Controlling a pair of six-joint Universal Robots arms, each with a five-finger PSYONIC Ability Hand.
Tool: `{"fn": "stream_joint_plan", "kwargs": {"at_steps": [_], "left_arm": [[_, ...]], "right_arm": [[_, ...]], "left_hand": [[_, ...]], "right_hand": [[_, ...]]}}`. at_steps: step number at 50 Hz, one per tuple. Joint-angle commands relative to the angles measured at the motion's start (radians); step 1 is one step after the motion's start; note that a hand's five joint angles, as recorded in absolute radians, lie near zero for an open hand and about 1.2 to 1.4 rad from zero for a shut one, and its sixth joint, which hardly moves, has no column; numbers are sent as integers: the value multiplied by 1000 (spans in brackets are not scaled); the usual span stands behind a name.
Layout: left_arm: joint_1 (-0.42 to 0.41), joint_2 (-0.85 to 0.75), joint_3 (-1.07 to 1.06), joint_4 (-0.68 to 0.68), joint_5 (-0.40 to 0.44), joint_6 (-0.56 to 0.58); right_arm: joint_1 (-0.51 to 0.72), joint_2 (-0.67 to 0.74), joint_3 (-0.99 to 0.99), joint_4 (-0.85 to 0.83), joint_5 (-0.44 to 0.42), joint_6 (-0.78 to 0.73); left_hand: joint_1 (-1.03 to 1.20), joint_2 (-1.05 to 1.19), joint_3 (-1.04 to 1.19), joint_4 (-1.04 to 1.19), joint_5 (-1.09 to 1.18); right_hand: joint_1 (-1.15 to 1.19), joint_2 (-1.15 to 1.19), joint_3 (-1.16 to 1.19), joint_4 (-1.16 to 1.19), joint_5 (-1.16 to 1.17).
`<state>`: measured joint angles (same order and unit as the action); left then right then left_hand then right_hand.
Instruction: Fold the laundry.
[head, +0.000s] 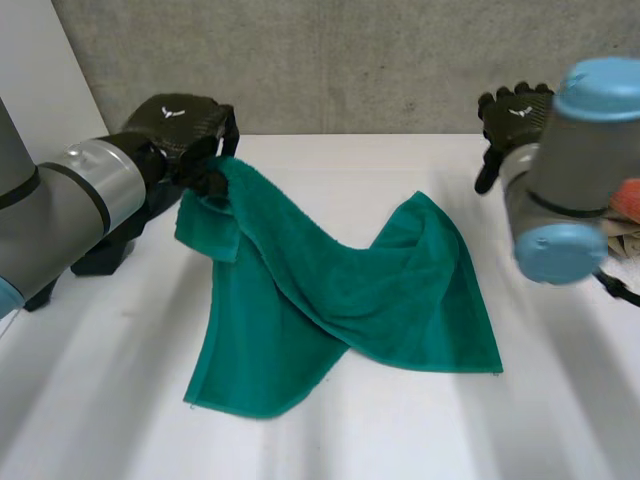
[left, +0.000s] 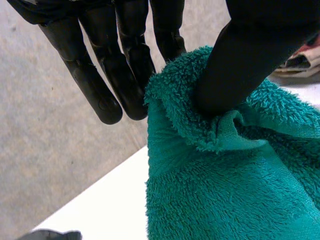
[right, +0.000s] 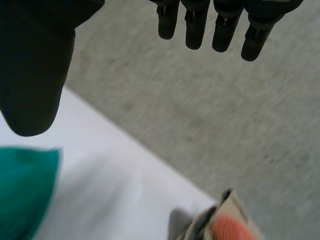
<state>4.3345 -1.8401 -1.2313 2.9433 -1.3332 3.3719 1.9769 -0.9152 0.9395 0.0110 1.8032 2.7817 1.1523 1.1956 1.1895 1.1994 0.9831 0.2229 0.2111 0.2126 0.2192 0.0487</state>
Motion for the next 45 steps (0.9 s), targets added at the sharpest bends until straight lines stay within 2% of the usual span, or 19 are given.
{"fn": "stream_joint_plan", "kwargs": {"at_steps": [1,6,9,12,16,22,29,36,39,40,41,45], "left_arm": [[-30,10,32,-3,-4,-6],[-42,10,52,-9,-4,-25],[-48,18,61,-19,-4,-35],[-56,30,65,-26,-4,-40],[-64,45,70,-27,-4,-42],[-61,61,79,-27,-4,-48],[-67,74,104,-39,-7,-69],[-79,99,124,-64,-9,-103],[-76,113,125,-67,-9,-115],[-73,119,124,-67,-11,-120],[-72,122,121,-67,-11,-121],[-55,122,104,-67,-15,-120]], "right_arm": [[-26,-227,324,227,-132,82],[-47,-318,577,251,-281,153],[-44,-335,697,224,-338,165],[-36,-341,774,164,-354,170],[17,-338,878,-29,-347,208],[76,-311,912,-187,-329,280],[134,-240,884,-249,-234,404],[200,-153,828,-335,-64,489],[215,-120,794,-348,-7,490],[218,-113,783,-356,20,486],[218,-114,780,-361,34,487],[203,-194,786,-396,76,480]], "left_hand": [[244,201,207,197,239],[244,201,207,197,239],[244,201,207,197,239],[244,201,207,197,239],[244,201,207,197,239],[244,201,207,197,239],[244,201,207,197,239],[244,201,207,197,239],[244,201,207,197,239],[244,201,207,197,239],[244,201,207,197,239],[244,201,207,197,239]], "right_hand": [[-5,7,6,-1,-5],[198,210,208,201,197],[265,277,276,269,265],[278,289,288,281,277],[228,240,238,232,228],[222,234,232,225,221],[225,237,235,228,224],[304,315,314,307,303],[602,614,612,606,602],[1083,1095,1093,1087,1083],[1172,1184,1183,1176,1172],[1173,1185,1184,1177,1173]]}}
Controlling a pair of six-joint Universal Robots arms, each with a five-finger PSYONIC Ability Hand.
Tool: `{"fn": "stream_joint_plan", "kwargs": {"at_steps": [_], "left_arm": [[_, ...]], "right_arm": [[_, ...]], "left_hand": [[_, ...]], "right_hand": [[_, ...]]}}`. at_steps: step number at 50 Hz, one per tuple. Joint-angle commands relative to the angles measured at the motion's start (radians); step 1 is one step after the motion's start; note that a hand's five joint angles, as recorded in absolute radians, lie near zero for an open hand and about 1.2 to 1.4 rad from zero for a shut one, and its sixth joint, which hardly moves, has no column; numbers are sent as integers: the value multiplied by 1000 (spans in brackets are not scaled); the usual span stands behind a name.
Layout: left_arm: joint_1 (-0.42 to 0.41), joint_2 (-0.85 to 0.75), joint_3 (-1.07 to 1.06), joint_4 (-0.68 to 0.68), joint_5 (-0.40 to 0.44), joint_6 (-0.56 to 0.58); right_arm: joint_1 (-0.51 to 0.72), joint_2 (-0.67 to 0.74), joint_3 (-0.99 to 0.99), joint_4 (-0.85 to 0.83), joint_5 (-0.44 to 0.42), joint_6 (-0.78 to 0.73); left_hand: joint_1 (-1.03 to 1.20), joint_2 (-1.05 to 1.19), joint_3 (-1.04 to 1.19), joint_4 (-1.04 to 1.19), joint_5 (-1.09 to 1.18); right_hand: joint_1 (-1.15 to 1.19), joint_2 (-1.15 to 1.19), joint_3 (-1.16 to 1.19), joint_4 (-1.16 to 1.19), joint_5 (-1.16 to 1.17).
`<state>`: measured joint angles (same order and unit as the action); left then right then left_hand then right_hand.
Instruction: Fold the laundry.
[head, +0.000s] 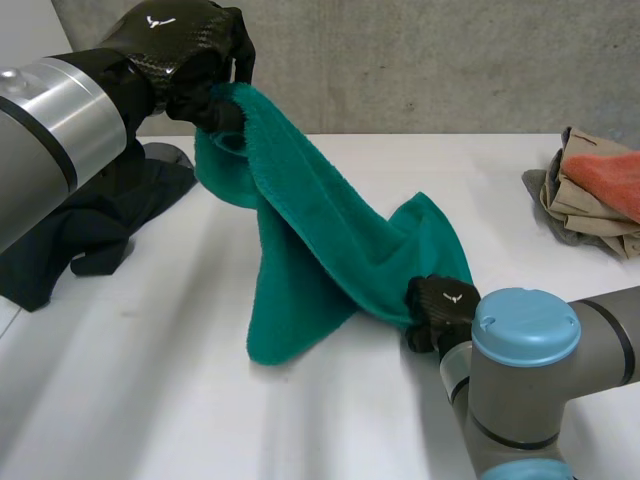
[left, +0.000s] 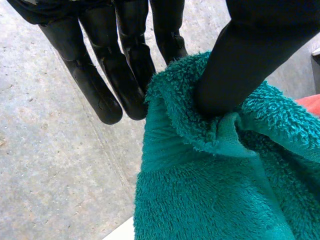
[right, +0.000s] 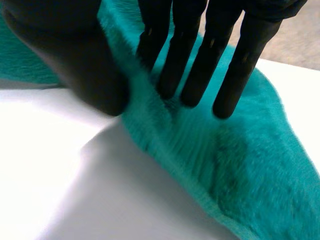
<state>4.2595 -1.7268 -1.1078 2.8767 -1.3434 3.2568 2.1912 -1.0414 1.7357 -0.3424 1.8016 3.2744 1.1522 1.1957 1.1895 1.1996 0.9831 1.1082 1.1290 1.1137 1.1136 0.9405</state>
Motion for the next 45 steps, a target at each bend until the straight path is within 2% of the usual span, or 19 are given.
{"fn": "stream_joint_plan", "kwargs": {"at_steps": [1,4,6,7,10,11,13,19,24,28,32,33,36,37,41,45], "left_arm": [[26,7,-27,0,-6,-3],[77,1,-53,-4,-8,7],[121,-11,-78,-7,0,34],[144,-23,-95,-11,9,64],[175,-57,-125,-25,36,132],[192,-91,-142,-39,59,186],[206,-125,-153,-56,82,237],[215,-305,-112,-108,121,389],[194,-450,58,-99,92,416],[183,-540,282,-82,55,411],[186,-588,535,19,30,365],[189,-593,618,92,23,322],[194,-585,693,211,6,238],[194,-570,719,283,-11,175],[184,-521,712,427,-42,39],[180,-485,645,454,-56,-26]], "right_arm": [[-27,-101,-4,-46,79,-21],[-120,-245,2,-47,36,-90],[-185,-322,-18,-35,-59,-192],[-224,-354,-30,6,-140,-284],[-283,-371,-62,110,-258,-442],[-310,-370,-96,187,-319,-538],[-326,-361,-134,268,-350,-622],[-318,-235,-307,490,-347,-729],[-285,-83,-471,510,-340,-756],[-251,49,-671,476,-305,-789],[-232,156,-927,344,-236,-809],[-229,184,-1017,254,-200,-802],[-226,201,-1102,96,-154,-763],[-226,199,-1114,-8,-136,-725],[-216,172,-1087,-250,-131,-641],[-203,120,-1000,-296,-137,-628]], "left_hand": [[244,201,207,197,239],[244,201,207,197,239],[244,201,207,197,239],[244,201,207,197,239],[244,201,207,197,239],[244,201,207,197,239],[244,201,207,197,239],[244,201,207,197,239],[244,201,207,197,239],[244,201,207,197,239],[244,201,207,197,239],[244,201,207,197,239],[244,201,207,197,239],[244,201,207,197,239],[244,201,207,197,239],[244,201,207,197,239]], "right_hand": [[288,267,283,283,281],[288,267,283,283,281],[288,267,283,283,281],[288,267,283,283,281],[288,267,283,283,281],[288,267,283,283,281],[288,267,283,283,281],[288,267,283,283,281],[288,267,283,283,281],[288,267,283,283,281],[288,267,283,283,281],[288,267,283,283,281],[288,267,283,283,281],[288,267,283,283,281],[288,267,283,283,281],[288,267,283,283,281]]}}
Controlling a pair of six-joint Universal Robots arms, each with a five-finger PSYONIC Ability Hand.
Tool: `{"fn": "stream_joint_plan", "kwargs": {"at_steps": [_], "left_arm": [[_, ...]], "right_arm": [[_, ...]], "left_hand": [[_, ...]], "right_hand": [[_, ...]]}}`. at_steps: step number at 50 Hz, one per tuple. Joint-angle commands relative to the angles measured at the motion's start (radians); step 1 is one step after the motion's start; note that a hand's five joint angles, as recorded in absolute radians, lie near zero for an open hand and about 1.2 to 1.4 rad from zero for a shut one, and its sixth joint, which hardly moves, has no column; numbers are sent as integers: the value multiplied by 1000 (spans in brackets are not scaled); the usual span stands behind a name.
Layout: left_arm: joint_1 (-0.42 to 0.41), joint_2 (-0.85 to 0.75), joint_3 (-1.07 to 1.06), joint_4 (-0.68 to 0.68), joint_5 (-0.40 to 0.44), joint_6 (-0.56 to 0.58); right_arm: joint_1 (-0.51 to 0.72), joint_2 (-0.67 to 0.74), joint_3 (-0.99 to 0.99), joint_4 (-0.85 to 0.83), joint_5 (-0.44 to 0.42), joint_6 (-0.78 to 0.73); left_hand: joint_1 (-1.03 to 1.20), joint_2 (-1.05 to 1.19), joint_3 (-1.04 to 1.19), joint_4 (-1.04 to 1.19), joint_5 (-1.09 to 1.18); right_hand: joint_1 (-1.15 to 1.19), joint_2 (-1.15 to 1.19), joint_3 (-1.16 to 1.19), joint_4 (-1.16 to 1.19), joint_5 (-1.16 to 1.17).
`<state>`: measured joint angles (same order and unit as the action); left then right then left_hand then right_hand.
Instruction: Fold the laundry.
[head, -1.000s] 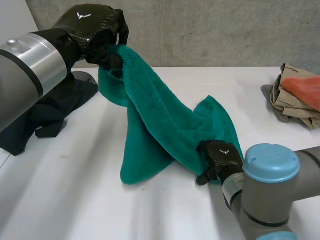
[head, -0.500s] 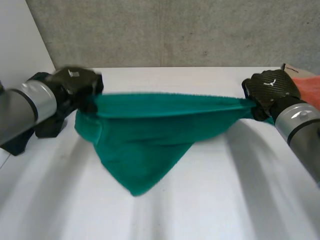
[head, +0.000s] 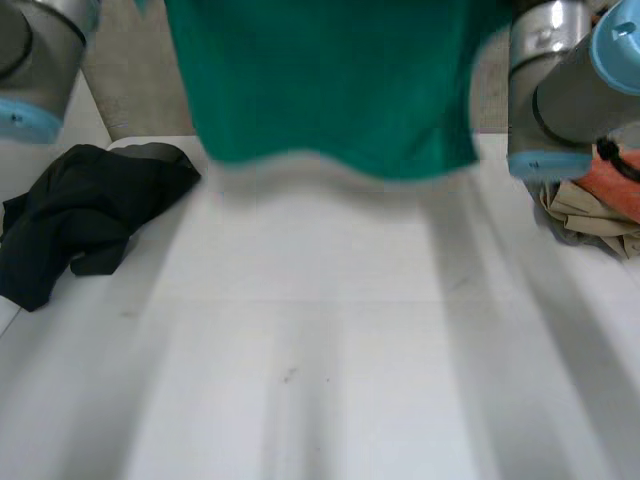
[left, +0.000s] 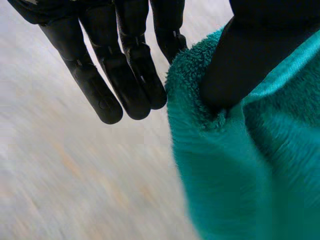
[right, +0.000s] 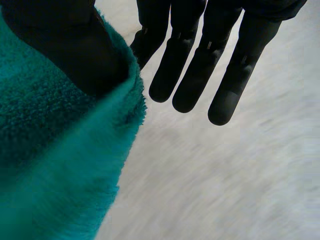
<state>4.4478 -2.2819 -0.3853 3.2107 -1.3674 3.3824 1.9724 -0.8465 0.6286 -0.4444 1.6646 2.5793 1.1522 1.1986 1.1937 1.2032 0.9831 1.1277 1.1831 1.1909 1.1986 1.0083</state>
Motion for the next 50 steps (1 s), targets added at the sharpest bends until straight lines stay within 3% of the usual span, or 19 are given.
{"fn": "stream_joint_plan", "kwargs": {"at_steps": [1,14,17,22,28,33,36,38,43,47,49,50], "left_arm": [[-5,73,-96,118,-32,-155],[45,96,-555,6,11,-46],[67,70,-696,-3,51,43],[91,18,-800,-8,91,188],[103,-24,-820,-11,105,299],[94,-8,-826,-28,103,282],[94,10,-831,-31,103,272],[97,18,-834,-31,103,270],[100,32,-837,-31,103,269],[100,38,-846,-31,97,270],[99,45,-854,-35,93,270],[99,48,-857,-40,91,272]], "right_arm": [[17,-85,126,-194,-5,68],[0,-203,542,21,-98,71],[-4,-203,646,91,-149,67],[-15,-148,769,145,-198,50],[-21,-20,764,158,-175,59],[-38,17,726,213,-73,139],[-53,4,721,257,-20,221],[-64,-2,720,273,-8,264],[-96,-5,708,309,-17,369],[-113,-8,701,357,-23,392],[-121,-17,706,377,-26,397],[-124,-25,706,383,-29,398]], "left_hand": [[244,198,203,193,239],[244,198,203,193,239],[244,198,203,193,239],[244,198,203,193,239],[244,198,203,193,239],[244,198,203,193,239],[244,198,203,193,239],[244,198,203,193,239],[244,198,203,193,239],[244,198,203,193,239],[244,198,203,193,239],[244,198,203,193,239]], "right_hand": [[269,213,205,198,213],[269,213,205,198,213],[269,213,205,198,213],[269,213,205,198,213],[269,213,205,198,213],[-285,-340,-348,-356,-340],[-483,-538,-546,-554,-538],[-492,-548,-555,-563,-547],[-440,-495,-503,-511,-495],[-179,-234,-242,-250,-234],[211,155,147,140,155],[268,213,205,197,213]]}}
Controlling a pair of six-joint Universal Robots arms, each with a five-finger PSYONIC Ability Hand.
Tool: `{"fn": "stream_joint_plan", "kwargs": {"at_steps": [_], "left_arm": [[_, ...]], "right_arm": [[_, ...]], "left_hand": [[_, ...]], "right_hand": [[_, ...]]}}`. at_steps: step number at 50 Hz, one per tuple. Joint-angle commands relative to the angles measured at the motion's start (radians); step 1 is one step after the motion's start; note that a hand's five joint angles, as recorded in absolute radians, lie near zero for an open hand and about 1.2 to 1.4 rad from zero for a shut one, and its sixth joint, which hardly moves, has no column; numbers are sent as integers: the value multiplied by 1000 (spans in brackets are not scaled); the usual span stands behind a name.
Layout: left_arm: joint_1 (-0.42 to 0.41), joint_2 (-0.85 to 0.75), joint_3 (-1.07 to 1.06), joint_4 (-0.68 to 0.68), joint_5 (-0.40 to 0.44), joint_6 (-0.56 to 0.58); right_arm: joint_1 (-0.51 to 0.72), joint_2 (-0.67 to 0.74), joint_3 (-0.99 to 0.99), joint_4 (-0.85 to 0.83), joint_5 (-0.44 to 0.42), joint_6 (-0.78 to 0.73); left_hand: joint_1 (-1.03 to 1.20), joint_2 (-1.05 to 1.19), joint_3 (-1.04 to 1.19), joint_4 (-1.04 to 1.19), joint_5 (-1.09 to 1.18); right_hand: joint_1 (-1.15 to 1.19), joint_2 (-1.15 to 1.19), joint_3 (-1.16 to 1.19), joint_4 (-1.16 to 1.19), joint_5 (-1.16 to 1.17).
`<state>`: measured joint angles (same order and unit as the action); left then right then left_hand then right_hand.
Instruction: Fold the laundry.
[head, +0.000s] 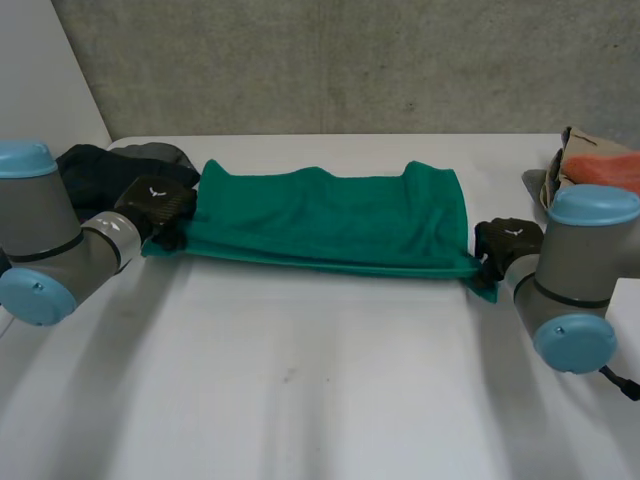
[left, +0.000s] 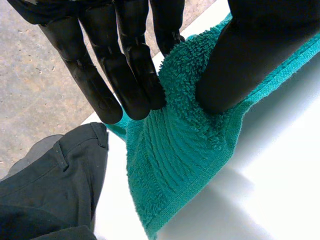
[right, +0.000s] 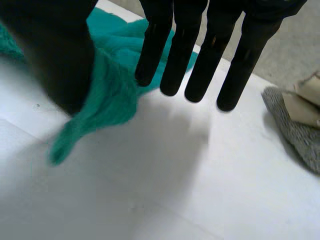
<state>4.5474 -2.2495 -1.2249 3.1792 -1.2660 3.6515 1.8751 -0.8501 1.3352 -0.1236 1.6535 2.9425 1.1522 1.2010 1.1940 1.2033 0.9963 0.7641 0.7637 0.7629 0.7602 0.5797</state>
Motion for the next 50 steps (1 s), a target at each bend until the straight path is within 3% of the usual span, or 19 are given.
{"fn": "stream_joint_plan", "kwargs": {"at_steps": [1,9,10,11,13,19,29,34,38,43,50], "left_arm": [[-2,24,-27,-18,-10,6],[-18,70,-64,-120,-4,30],[-19,70,-64,-128,-3,38],[-19,67,-61,-143,-9,53],[-16,60,-54,-156,-12,68],[18,57,-45,-166,-39,102],[81,160,-186,-163,16,105],[139,174,-264,-154,46,125],[168,150,-278,-142,82,165],[177,100,-246,-131,103,190],[141,22,-140,-133,94,179]], "right_arm": [[-31,-38,4,76,-27,32],[-70,-170,85,107,-139,4],[-73,-179,93,107,-147,-9],[-74,-190,107,105,-168,-38],[-74,-198,114,104,-182,-69],[-62,-195,121,99,-158,-169],[-57,-176,110,98,-106,-209],[-57,-170,101,96,-106,-212],[-54,-164,99,95,-106,-215],[-48,-156,99,94,-104,-215],[-45,-152,99,93,-104,-215]], "left_hand": [[244,195,202,193,225],[244,195,202,193,225],[175,126,133,123,156],[-216,-264,-257,-267,-234],[-637,-686,-679,-689,-656],[-947,-996,-989,-998,-966],[-871,-920,-913,-923,-890],[-525,-574,-567,-577,-544],[-399,-448,-440,-450,-417],[-439,-488,-481,-491,-458],[-669,-718,-711,-720,-687]], "right_hand": [[632,633,633,636,642],[632,633,633,636,642],[632,633,633,636,642],[632,633,633,636,642],[632,633,633,636,642],[632,633,633,636,642],[632,633,633,636,642],[632,633,633,636,642],[632,633,633,636,642],[632,633,633,636,642],[632,633,633,636,642]]}}
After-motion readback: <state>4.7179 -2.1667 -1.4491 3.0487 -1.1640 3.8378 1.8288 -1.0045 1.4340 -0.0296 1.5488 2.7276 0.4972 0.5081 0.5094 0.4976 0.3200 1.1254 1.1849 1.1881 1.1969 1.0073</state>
